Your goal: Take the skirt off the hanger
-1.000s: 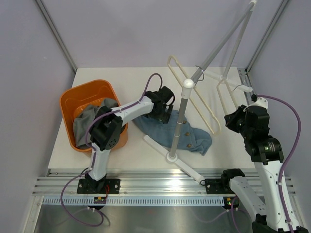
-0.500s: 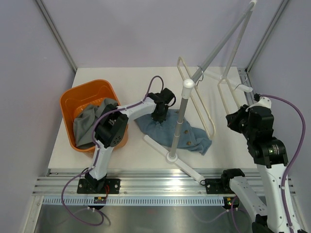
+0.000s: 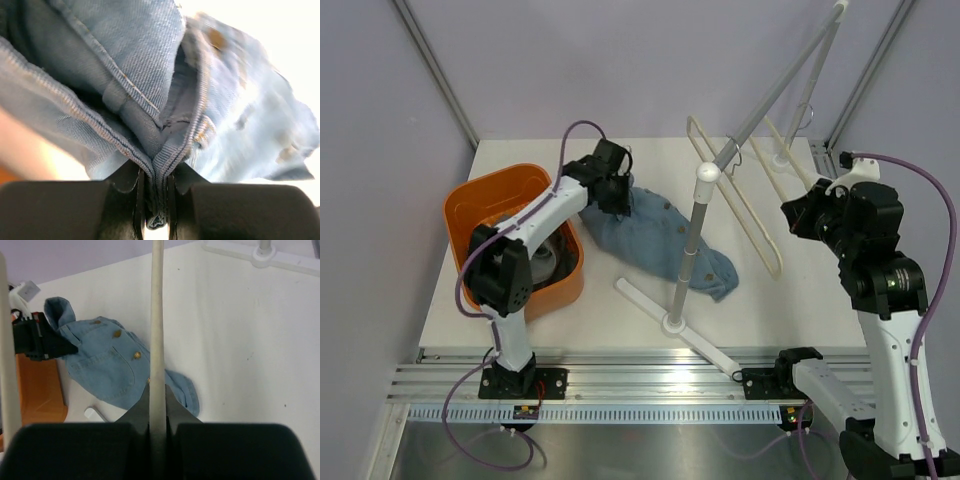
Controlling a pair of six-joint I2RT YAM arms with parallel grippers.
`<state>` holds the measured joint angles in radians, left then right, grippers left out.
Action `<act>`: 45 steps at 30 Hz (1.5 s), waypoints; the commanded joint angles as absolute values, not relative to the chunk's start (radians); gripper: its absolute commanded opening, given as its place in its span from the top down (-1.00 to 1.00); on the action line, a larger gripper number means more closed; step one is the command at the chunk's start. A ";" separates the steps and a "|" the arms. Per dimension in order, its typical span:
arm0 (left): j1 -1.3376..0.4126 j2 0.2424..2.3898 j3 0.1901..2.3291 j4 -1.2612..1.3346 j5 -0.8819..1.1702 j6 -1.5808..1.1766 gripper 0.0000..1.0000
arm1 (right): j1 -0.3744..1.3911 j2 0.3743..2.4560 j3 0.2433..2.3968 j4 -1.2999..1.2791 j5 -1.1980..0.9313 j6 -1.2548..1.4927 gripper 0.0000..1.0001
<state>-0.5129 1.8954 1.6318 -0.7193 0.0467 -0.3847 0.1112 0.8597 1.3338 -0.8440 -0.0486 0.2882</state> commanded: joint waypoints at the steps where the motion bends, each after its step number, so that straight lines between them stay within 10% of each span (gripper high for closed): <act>1: -0.491 1.744 1.742 -0.712 0.094 -0.359 1.00 | 0.106 0.911 1.442 -0.726 -0.142 0.203 1.00; 26: -0.376 1.491 2.273 -0.882 -0.083 -0.212 1.00 | 0.106 0.985 1.652 -0.764 -0.175 0.178 1.00; 45: -0.365 1.134 1.978 -0.621 -0.420 -0.074 1.00 | 0.107 0.994 1.628 -0.750 -0.274 0.155 1.00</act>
